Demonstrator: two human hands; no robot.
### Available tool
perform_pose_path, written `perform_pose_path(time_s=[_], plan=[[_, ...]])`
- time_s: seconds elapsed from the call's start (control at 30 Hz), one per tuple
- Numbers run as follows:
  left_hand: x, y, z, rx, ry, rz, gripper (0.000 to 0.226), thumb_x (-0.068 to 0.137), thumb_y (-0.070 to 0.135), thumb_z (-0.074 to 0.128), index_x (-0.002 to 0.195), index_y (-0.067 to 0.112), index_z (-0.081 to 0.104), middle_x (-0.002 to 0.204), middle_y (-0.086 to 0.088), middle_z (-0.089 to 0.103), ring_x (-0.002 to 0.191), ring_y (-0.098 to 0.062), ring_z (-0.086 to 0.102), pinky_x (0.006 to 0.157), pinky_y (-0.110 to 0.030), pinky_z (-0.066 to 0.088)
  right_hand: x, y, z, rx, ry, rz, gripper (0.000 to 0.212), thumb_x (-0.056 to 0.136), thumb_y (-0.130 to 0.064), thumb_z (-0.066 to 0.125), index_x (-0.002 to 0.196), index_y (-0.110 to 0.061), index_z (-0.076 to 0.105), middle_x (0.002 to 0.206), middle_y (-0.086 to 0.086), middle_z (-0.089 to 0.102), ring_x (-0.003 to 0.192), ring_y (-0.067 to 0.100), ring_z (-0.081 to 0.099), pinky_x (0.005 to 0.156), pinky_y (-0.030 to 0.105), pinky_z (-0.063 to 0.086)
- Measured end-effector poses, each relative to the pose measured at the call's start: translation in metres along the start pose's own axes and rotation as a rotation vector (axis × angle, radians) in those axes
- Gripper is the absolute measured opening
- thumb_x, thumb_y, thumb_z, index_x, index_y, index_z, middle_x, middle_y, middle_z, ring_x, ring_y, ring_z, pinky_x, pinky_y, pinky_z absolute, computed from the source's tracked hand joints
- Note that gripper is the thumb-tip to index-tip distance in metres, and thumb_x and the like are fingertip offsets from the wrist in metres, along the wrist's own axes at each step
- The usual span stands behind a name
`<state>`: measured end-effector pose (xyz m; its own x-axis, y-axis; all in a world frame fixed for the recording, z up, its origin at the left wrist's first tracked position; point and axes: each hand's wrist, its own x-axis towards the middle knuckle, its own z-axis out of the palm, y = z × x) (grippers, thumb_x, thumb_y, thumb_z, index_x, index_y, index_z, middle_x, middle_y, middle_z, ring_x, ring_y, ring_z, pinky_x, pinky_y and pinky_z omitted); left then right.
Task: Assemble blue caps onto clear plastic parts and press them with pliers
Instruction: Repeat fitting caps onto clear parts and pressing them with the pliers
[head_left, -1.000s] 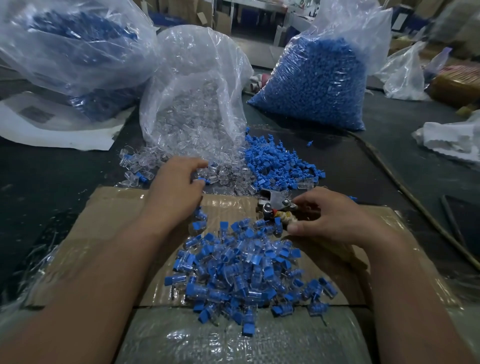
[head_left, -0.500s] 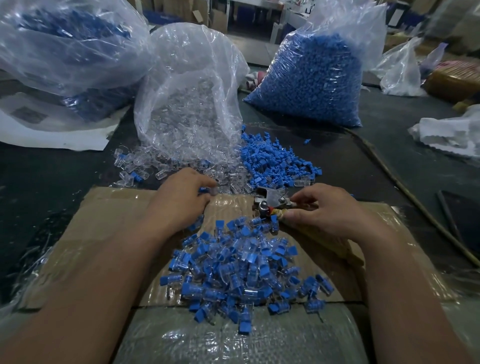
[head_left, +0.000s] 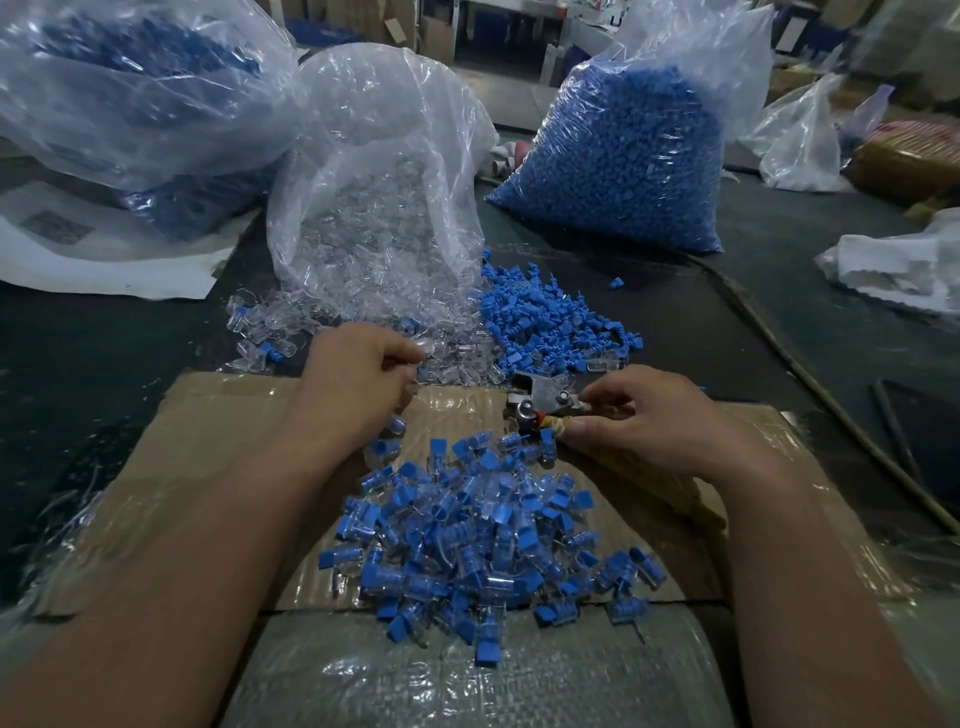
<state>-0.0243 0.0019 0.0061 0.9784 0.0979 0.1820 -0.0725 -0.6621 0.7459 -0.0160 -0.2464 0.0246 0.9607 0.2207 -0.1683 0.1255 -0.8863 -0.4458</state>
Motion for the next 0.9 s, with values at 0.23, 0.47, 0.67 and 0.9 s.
perform_pose_path(time_s=[0.23,0.47,0.67,0.9], plan=[[-0.013,0.022,-0.009,-0.554,-0.105,-0.084,0.022,0.074,0.005,0.07,0.074,0.027,0.071,0.072,0.011,0.072,0.066,0.004,0.064,0.056,-0.003,0.045,-0.007,-0.02,0.001,0.223,0.384,-0.196,0.015,0.077,-0.039,0.066,0.089,-0.036,0.059,0.083,-0.026,0.052,0.079,-0.011,0.052,0.064,0.008,0.039],[-0.021,0.036,-0.007,-0.861,-0.297,-0.17,0.014,0.056,0.011,0.065,0.067,0.015,0.074,0.067,-0.001,0.071,0.063,-0.007,0.067,0.057,-0.014,0.051,-0.015,-0.055,0.018,0.436,0.332,-0.442,0.03,0.072,-0.017,0.075,0.09,-0.036,0.06,0.083,-0.017,0.062,0.081,-0.004,0.06,0.075,0.008,0.046],[-0.02,0.038,-0.002,-0.962,-0.378,-0.221,0.013,0.054,0.007,0.067,0.065,0.01,0.074,0.068,-0.005,0.071,0.062,-0.012,0.067,0.054,-0.015,0.052,-0.017,-0.064,0.026,0.539,0.329,-0.501,0.027,0.071,-0.006,0.075,0.083,-0.028,0.064,0.08,-0.011,0.065,0.074,0.005,0.062,0.068,0.015,0.05],[-0.019,0.038,-0.004,-1.038,-0.289,-0.249,0.014,0.048,0.003,0.07,0.06,0.01,0.07,0.062,-0.001,0.068,0.057,-0.009,0.065,0.052,-0.016,0.051,-0.018,-0.063,0.021,0.671,0.352,-0.394,0.02,0.075,-0.01,0.072,0.074,-0.025,0.059,0.073,-0.004,0.067,0.065,0.009,0.063,0.061,0.023,0.054]])
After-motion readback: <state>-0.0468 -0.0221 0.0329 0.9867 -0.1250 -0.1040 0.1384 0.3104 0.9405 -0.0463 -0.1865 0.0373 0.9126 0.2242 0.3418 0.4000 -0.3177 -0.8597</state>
